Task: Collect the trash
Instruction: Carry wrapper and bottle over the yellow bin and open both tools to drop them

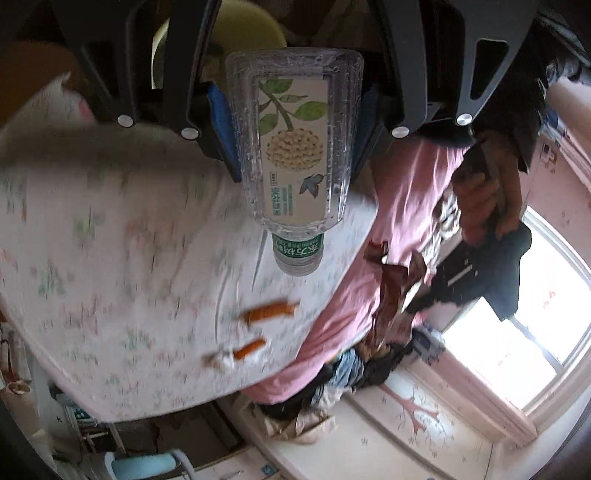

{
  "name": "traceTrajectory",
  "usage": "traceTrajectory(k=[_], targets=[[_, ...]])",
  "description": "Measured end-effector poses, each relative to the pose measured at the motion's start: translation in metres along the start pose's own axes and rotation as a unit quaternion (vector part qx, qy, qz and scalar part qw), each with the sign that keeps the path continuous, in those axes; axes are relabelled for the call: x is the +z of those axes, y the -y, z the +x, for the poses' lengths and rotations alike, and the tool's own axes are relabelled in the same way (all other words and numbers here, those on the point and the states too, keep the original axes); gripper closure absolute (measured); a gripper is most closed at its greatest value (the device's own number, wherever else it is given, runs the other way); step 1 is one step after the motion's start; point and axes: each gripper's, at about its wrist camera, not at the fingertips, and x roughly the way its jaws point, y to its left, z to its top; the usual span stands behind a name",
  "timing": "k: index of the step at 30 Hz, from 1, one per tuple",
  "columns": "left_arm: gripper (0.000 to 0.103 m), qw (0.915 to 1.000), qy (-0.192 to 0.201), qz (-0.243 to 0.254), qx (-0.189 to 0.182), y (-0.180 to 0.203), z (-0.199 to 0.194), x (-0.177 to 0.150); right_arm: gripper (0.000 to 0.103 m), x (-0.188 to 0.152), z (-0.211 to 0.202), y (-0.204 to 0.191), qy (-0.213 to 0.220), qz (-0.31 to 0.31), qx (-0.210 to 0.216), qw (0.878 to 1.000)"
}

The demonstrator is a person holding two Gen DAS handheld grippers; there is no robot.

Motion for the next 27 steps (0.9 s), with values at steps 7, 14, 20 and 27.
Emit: traceTrajectory(k=[7,14,20,27], targets=[[0.099,0.9987,-0.044,0.023,-0.003,0.022,-0.008,-0.059,0.048,-0.042,0.010,-0.005,-0.058,-0.005,-0.028,0.998],[0.099,0.9947,-0.090,0.049,0.006,0.039,-0.007,-0.109,0.039,-0.061,0.013,-0.002,-0.080,0.002,-0.060,0.995],[0.099,0.9900,-0.112,0.083,0.020,0.053,-0.011,-0.140,0.033,-0.066,-0.002,0.002,-0.037,0.019,-0.070,0.997],[0.098,0.9831,-0.116,0.134,0.044,0.071,-0.016,-0.161,0.026,-0.065,-0.012,0.004,-0.002,0.025,-0.092,0.995]])
